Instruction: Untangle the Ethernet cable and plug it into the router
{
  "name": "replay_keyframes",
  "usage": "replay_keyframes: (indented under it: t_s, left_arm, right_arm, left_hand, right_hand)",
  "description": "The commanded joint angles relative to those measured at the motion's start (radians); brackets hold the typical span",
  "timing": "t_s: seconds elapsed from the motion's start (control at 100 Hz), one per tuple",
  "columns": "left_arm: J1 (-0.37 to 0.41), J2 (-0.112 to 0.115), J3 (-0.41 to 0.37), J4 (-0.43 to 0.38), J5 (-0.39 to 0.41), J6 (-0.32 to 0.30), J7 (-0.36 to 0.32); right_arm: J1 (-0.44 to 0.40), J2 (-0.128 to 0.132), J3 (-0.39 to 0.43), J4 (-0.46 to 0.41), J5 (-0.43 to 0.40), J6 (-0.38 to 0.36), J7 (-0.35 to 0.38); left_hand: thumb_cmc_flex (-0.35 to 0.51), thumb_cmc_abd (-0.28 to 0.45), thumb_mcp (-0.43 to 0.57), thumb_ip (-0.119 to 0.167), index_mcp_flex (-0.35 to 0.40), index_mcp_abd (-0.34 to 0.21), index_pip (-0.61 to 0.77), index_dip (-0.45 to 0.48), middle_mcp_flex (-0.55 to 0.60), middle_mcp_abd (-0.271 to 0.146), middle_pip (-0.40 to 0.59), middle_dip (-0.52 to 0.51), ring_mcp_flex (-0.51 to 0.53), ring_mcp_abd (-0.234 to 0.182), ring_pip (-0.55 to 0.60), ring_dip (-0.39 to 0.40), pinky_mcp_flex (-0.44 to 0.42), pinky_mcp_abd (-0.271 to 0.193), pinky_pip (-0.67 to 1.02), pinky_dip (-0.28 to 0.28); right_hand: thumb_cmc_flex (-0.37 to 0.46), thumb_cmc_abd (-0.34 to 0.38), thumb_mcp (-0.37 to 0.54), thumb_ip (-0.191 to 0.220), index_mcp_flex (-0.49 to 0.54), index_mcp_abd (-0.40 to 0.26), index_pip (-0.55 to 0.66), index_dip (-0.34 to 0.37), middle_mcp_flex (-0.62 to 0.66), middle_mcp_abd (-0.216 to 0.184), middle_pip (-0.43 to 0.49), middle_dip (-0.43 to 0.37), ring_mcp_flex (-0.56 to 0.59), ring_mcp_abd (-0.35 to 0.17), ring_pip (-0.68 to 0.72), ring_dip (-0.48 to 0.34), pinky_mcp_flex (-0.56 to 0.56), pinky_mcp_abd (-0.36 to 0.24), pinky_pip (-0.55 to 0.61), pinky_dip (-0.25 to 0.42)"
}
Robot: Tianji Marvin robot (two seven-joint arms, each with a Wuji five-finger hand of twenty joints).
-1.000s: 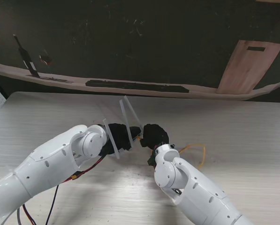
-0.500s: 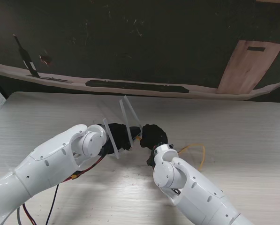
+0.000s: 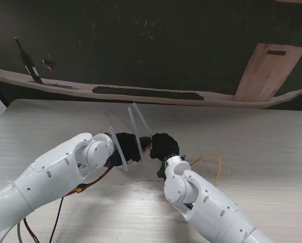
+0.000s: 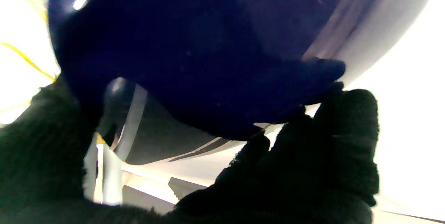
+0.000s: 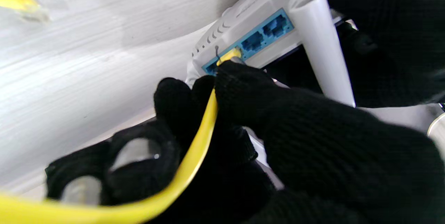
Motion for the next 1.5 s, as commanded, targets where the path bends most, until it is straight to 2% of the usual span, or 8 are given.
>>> replay_keyframes:
  t_s: [0.0, 0.56, 1.2, 1.3, 1.36, 1.39, 1.44, 1.49]
  left_arm:
    - [0.049, -0.004, 0.03, 0.037, -0.027, -0.007, -0.059]
    - [0.018, -0.022, 0.047, 0.056, -0.128, -0.033, -0.079]
    - [-0.016, -0.048, 0.081, 0.132, -0.215, -0.121, -0.08]
    - [-0.015, -0.047, 0.081, 0.127, -0.205, -0.111, -0.078]
    - [-0.009, -0.046, 0.075, 0.123, -0.177, -0.099, -0.06]
    - [-0.008, -0.046, 0.074, 0.122, -0.163, -0.093, -0.053]
    - [-0.007, -0.044, 0.072, 0.123, -0.142, -0.085, -0.044]
    - [-0.004, -0.042, 0.067, 0.124, -0.125, -0.077, -0.036]
  right_arm:
    - [-0.002, -0.01, -0.004, 0.005, -0.003, -0.014, 0.003]
    - [0.026, -0.023, -0.02, 0.016, 0.007, -0.012, -0.01]
    - [0.075, -0.057, -0.068, 0.086, 0.041, -0.003, -0.031]
    - [0.077, -0.058, -0.071, 0.092, 0.041, -0.003, -0.033]
    - [0.069, -0.053, -0.065, 0.082, 0.037, 0.008, -0.025]
    - [0.064, -0.049, -0.06, 0.075, 0.033, 0.011, -0.022]
    - [0.053, -0.038, -0.048, 0.057, 0.02, 0.02, -0.011]
    - [0.04, -0.028, -0.033, 0.039, 0.005, 0.022, -0.006]
  left_hand:
    - [0.721, 0.122, 0.335, 0.012, 0.124, -0.536, 0.317, 0.066, 0.14, -0.52, 0.239, 0.116, 0.136, -0.361, 0.225, 0.091, -0.041, -0.294, -0.006, 0.022]
    - [0.724, 0.116, 0.346, 0.013, 0.142, -0.539, 0.319, 0.067, 0.163, -0.52, 0.25, 0.132, 0.168, -0.348, 0.259, 0.139, -0.021, -0.27, 0.035, 0.035]
    - [0.753, 0.025, 0.456, -0.057, 0.152, -0.592, 0.452, 0.138, 0.163, -0.59, 0.406, 0.148, 0.182, -0.39, 0.286, 0.222, -0.031, -0.234, 0.059, 0.003]
    - [0.751, 0.029, 0.453, -0.057, 0.146, -0.587, 0.447, 0.137, 0.161, -0.586, 0.406, 0.145, 0.182, -0.39, 0.284, 0.224, -0.031, -0.237, 0.06, 0.003]
    - [0.75, 0.03, 0.451, -0.055, 0.147, -0.588, 0.445, 0.135, 0.16, -0.584, 0.404, 0.143, 0.183, -0.387, 0.281, 0.221, -0.028, -0.238, 0.062, 0.004]
    - [0.748, 0.034, 0.448, -0.052, 0.146, -0.587, 0.44, 0.133, 0.16, -0.582, 0.402, 0.142, 0.183, -0.386, 0.278, 0.218, -0.028, -0.239, 0.063, 0.005]
    - [0.745, 0.039, 0.441, -0.047, 0.143, -0.582, 0.43, 0.129, 0.159, -0.578, 0.394, 0.139, 0.18, -0.386, 0.271, 0.212, -0.028, -0.24, 0.062, 0.005]
    - [0.744, 0.042, 0.438, -0.046, 0.144, -0.585, 0.428, 0.128, 0.157, -0.576, 0.39, 0.137, 0.178, -0.385, 0.267, 0.207, -0.031, -0.242, 0.06, 0.004]
  right_hand:
    - [0.067, -0.029, 0.068, 0.049, 0.028, -0.032, 0.021, 0.029, 0.137, 0.168, 0.127, 0.03, 0.002, -0.159, 0.122, 0.05, 0.038, -0.265, 0.21, 0.014]
    - [0.107, -0.061, 0.103, 0.081, 0.047, 0.046, -0.002, 0.09, 0.194, 0.207, 0.157, 0.058, 0.004, -0.209, 0.182, 0.109, 0.052, -0.333, 0.238, 0.109]
    - [0.115, -0.046, 0.101, 0.097, 0.044, 0.074, -0.018, 0.125, 0.198, 0.218, 0.171, 0.068, 0.006, -0.236, 0.193, 0.119, 0.055, -0.347, 0.238, 0.139]
    - [0.083, -0.042, 0.086, 0.087, 0.043, 0.037, -0.026, 0.118, 0.192, 0.18, 0.162, 0.064, 0.006, -0.226, 0.18, 0.115, 0.054, -0.347, 0.238, 0.138]
    - [0.056, -0.026, 0.053, 0.06, 0.033, 0.022, -0.038, 0.064, 0.167, 0.16, 0.131, 0.045, 0.004, -0.172, 0.133, 0.092, 0.041, -0.298, 0.217, 0.084]
    - [0.023, -0.027, 0.026, 0.039, 0.001, 0.017, -0.057, 0.029, 0.128, 0.158, 0.106, 0.031, 0.002, -0.125, 0.083, 0.064, 0.032, -0.234, 0.172, 0.052]
    - [-0.042, -0.025, -0.01, 0.013, -0.06, -0.005, -0.119, -0.009, 0.041, 0.155, 0.068, 0.008, -0.002, -0.046, -0.029, -0.009, 0.011, -0.085, 0.052, -0.004]
    - [-0.111, 0.014, -0.02, 0.034, -0.072, -0.04, -0.283, 0.052, -0.039, 0.156, 0.028, -0.028, -0.011, 0.03, -0.152, -0.11, -0.023, 0.07, -0.086, -0.085]
